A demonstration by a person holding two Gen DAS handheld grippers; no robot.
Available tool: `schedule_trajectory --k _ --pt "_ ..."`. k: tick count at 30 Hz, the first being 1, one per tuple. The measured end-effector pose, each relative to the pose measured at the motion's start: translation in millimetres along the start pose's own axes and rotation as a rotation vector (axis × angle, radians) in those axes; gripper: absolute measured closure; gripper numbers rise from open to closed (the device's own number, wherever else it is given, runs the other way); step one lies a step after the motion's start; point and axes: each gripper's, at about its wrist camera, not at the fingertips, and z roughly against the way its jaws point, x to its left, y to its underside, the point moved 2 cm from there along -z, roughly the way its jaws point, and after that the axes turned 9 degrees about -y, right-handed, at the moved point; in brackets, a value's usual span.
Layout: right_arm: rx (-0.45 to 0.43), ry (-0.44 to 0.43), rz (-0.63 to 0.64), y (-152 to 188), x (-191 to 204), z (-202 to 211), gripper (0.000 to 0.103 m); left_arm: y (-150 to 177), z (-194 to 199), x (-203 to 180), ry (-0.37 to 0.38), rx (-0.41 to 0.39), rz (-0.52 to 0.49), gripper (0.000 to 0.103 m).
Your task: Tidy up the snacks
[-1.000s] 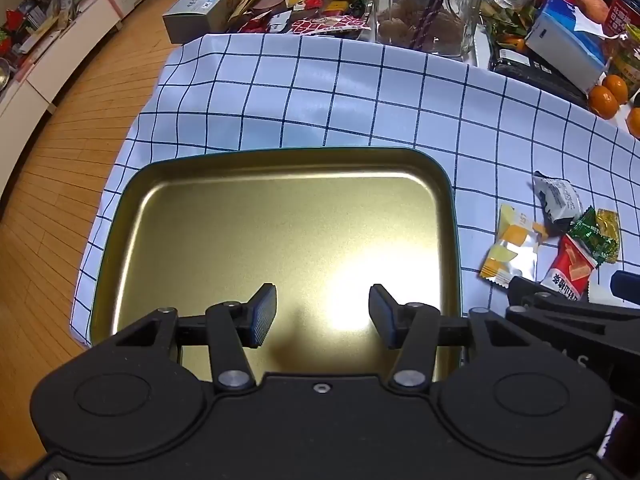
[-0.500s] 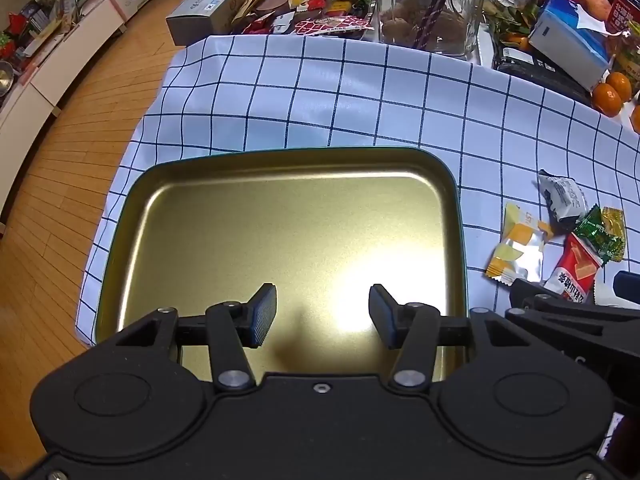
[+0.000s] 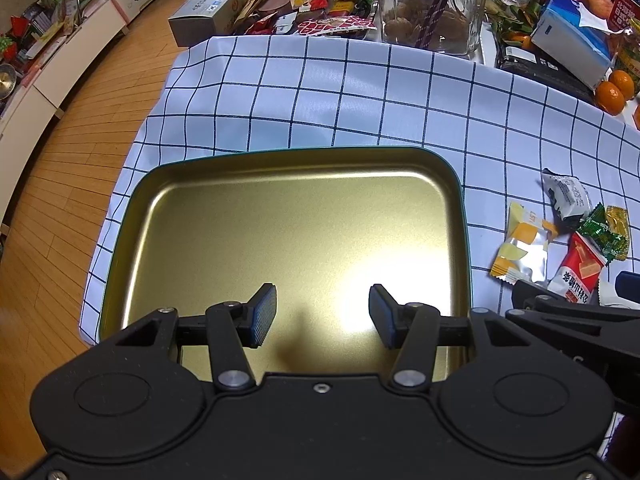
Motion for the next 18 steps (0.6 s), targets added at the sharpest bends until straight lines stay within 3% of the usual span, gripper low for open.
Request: schedule_trajectory --k 18 --pt "0.008 0.003 0.007 0.0 0.3 -0.5 0.006 0.7 -1.5 -1.7 0.002 0.018 -0.001 0.045"
